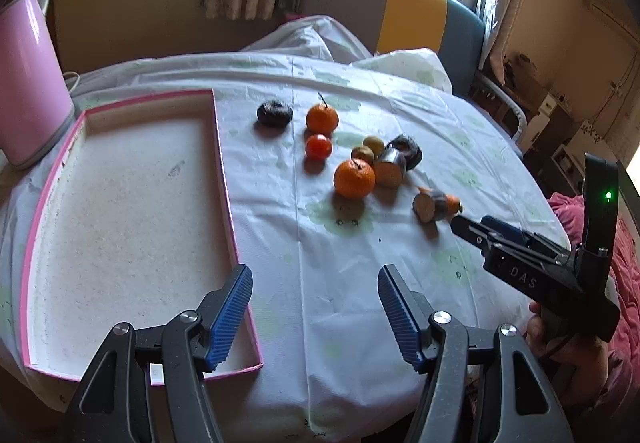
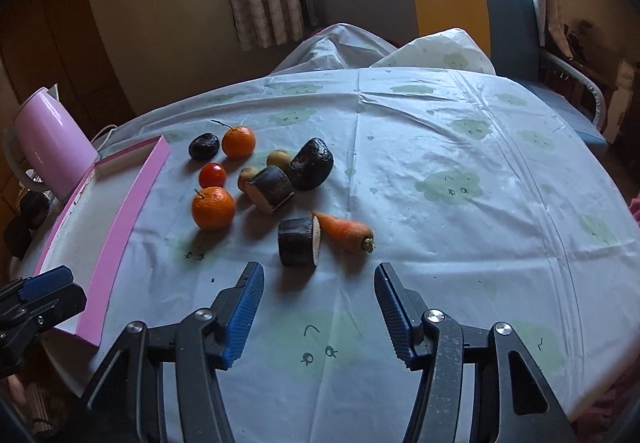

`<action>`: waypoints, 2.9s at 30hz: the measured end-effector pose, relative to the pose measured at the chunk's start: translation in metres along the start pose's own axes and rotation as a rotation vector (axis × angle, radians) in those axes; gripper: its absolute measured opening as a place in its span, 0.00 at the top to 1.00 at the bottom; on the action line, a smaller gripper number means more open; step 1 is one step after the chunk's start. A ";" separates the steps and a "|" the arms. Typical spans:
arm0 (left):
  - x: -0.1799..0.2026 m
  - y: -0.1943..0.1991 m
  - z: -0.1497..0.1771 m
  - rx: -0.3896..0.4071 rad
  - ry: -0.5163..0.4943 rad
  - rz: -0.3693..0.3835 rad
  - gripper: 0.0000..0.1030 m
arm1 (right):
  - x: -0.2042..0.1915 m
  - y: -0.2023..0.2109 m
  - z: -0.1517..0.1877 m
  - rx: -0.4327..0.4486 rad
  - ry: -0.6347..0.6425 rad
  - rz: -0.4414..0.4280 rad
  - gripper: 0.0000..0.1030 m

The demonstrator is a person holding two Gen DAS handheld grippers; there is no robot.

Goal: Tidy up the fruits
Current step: 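Grasp the orange carrot with the right gripper while the left gripper grasps a dark sweet-potato slice, then carry the carrot into the tray and release with the right gripper while the left releases the slice there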

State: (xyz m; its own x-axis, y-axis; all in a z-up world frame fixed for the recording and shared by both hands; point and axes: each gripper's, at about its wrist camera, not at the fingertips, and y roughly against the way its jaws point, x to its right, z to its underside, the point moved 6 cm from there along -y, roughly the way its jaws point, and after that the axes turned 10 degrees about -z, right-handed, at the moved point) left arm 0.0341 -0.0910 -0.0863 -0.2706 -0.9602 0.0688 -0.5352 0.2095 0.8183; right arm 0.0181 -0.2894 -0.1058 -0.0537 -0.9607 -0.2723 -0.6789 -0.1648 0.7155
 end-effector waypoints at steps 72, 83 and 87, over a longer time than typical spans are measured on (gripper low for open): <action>0.095 -0.053 -0.037 -0.080 -0.147 0.095 0.73 | 0.061 -0.035 -0.020 0.006 0.119 0.091 0.76; -0.028 -0.020 -0.042 -0.010 0.053 -0.083 0.73 | 0.036 -0.005 -0.023 0.036 0.065 -0.002 0.76; -0.080 -0.019 -0.028 -0.020 0.149 -0.179 0.73 | -0.001 -0.006 -0.025 0.021 0.101 -0.090 0.76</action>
State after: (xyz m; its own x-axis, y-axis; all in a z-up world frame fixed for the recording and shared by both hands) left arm 0.0886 -0.0237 -0.0916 -0.0508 -0.9987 0.0035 -0.5475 0.0308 0.8362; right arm 0.0411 -0.2931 -0.0937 0.0815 -0.9601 -0.2674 -0.6926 -0.2475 0.6775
